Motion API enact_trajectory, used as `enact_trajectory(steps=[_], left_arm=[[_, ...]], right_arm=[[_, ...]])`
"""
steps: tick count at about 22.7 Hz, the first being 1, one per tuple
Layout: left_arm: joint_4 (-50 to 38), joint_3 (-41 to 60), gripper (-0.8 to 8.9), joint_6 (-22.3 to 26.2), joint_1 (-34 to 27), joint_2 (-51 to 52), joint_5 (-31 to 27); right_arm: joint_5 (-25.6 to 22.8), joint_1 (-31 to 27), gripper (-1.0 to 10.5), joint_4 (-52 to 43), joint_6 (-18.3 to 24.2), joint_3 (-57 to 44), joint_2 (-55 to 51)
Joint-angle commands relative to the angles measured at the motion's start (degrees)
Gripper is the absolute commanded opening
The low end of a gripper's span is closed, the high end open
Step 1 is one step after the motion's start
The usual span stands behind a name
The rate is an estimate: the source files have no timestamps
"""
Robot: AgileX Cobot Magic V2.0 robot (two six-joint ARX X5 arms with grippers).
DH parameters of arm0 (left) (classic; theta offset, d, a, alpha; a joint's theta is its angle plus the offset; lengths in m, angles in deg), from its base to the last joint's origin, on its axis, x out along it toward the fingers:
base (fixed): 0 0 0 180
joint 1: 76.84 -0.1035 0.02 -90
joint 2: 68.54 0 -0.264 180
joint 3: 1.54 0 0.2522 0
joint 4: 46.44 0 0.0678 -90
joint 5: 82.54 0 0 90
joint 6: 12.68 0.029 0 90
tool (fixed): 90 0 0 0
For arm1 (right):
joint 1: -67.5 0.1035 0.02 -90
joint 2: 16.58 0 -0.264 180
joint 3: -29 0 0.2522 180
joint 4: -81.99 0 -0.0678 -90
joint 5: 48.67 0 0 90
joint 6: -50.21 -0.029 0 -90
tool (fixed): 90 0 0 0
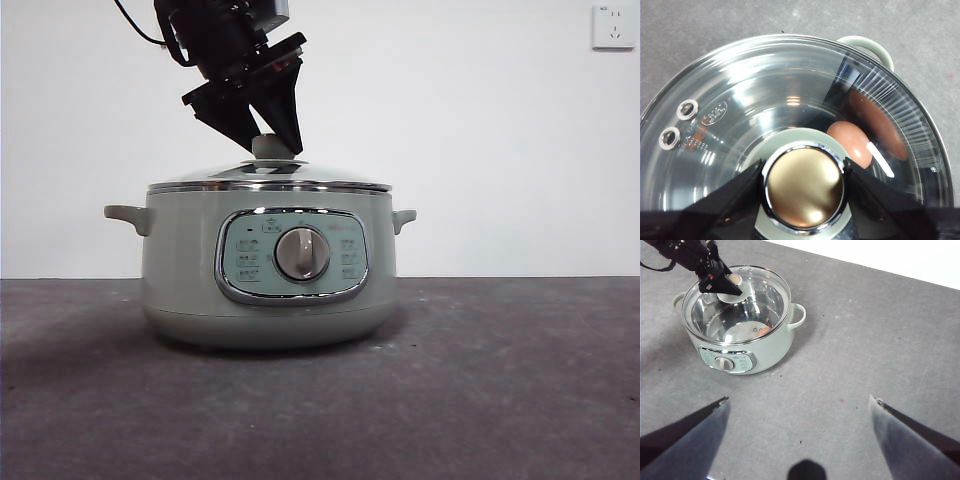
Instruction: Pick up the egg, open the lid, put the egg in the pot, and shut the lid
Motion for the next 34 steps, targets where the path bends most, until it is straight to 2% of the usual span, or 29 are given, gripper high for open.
enact_trajectory(steps=[1,6,7,10,11,21,27,34], left_arm=[[0.9,0.0,-0.08,0.1,0.3,-0.4,0.3],[2.5,0.0,0.07,0.1,0.3,-1.1,0.3],[2.8,0.0,0.41,0.1,0.3,-1.2,0.3],[3.0,0.0,3.2,0.0,0.2,-1.2,0.3],[3.3,0.0,3.48,0.1,0.2,-1.2,0.3],[3.1,-0.3,3.47,0.0,-0.6,1.1,0.3],[3.5,-0.3,3.46,-1.6,-2.1,9.0,0.3],[16.3,-0.3,3.46,-7.3,-2.2,26.0,2.2]], right_arm=[[0.0,0.0,4.7,1.4,-0.6,-0.4,-0.2],[0.0,0.0,4.7,1.4,-0.7,-0.4,-0.2],[0.0,0.0,4.7,1.4,-0.7,-0.4,-0.2],[0.0,0.0,4.7,1.4,-0.7,-0.4,-0.2],[0.0,0.0,4.7,1.4,-0.7,-0.4,-0.2],[0.0,0.0,4.7,1.4,-0.7,-0.4,-0.2],[0.0,0.0,4.7,1.4,-0.7,-0.4,-0.1],[0.0,0.0,4.7,1.4,-0.4,-0.4,0.0]])
